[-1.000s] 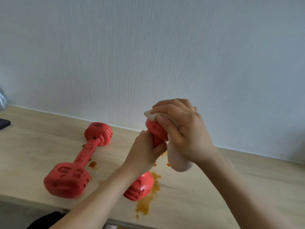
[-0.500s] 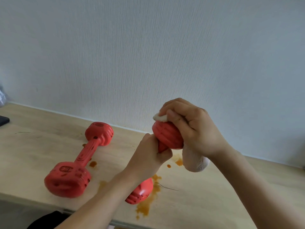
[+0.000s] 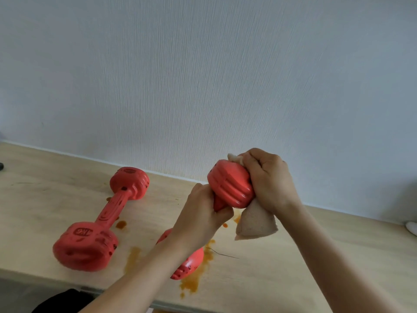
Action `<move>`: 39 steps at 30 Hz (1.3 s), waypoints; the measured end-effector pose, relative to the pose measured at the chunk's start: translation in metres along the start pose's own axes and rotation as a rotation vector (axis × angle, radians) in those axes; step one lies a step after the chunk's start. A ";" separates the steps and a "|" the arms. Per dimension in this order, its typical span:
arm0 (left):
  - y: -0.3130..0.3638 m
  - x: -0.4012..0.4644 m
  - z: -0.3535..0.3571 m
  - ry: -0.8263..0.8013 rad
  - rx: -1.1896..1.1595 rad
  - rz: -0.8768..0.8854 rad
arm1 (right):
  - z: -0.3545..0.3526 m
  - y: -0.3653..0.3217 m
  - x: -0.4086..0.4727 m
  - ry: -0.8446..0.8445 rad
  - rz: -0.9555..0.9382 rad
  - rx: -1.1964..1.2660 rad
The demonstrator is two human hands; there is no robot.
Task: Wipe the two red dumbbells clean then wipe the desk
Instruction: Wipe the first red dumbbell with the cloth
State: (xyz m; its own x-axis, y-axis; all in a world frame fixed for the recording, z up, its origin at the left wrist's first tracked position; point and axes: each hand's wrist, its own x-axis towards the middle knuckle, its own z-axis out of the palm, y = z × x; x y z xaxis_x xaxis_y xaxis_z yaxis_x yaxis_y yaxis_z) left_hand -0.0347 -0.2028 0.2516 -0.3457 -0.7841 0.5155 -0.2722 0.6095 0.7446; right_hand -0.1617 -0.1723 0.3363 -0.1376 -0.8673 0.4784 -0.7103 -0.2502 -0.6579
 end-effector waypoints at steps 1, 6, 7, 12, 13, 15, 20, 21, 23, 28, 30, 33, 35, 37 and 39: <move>0.000 0.000 0.000 -0.005 -0.003 0.007 | 0.002 0.000 -0.005 0.069 -0.079 -0.032; 0.004 0.005 0.001 -0.037 0.046 0.082 | 0.000 -0.019 -0.003 0.001 -0.479 -0.184; 0.003 0.005 0.002 -0.030 0.053 0.084 | -0.001 -0.023 0.000 -0.058 -0.470 -0.192; -0.002 0.007 0.007 0.001 0.045 0.103 | -0.009 -0.028 0.022 -0.337 -0.083 -0.042; -0.003 0.007 0.009 0.004 0.045 0.111 | -0.010 -0.026 0.026 -0.374 -0.023 -0.040; -0.007 0.007 0.012 0.000 0.063 0.121 | -0.012 -0.021 0.029 -0.428 0.061 -0.037; -0.009 0.003 0.018 -0.044 0.108 0.128 | -0.022 -0.008 0.018 -0.431 0.222 0.024; -0.008 0.002 0.019 -0.038 0.120 0.119 | -0.022 -0.005 0.015 -0.399 0.240 0.006; -0.006 0.003 0.019 -0.023 0.128 0.118 | -0.021 0.001 0.008 -0.302 0.262 0.001; -0.004 0.012 0.014 -0.041 0.072 0.116 | -0.008 -0.003 -0.019 -0.039 0.158 0.136; -0.007 0.013 0.013 -0.044 0.064 0.088 | -0.002 -0.003 -0.030 0.036 0.118 0.142; -0.010 0.014 0.011 -0.052 0.038 0.029 | 0.002 -0.001 -0.046 0.022 0.034 0.128; -0.010 0.016 0.009 -0.061 0.019 0.010 | 0.003 0.001 -0.055 -0.039 -0.078 0.106; -0.011 0.018 0.006 -0.076 0.015 -0.001 | 0.002 0.006 -0.058 -0.090 -0.191 0.051; -0.012 0.020 0.003 -0.103 0.020 -0.017 | -0.001 0.011 -0.054 -0.105 -0.293 -0.037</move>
State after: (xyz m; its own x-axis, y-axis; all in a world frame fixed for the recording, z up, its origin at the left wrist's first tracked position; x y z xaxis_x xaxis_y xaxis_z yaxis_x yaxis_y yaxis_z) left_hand -0.0414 -0.2254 0.2520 -0.4311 -0.7787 0.4559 -0.2964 0.5994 0.7435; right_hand -0.1624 -0.1279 0.3039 0.1470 -0.8006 0.5808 -0.7340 -0.4819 -0.4786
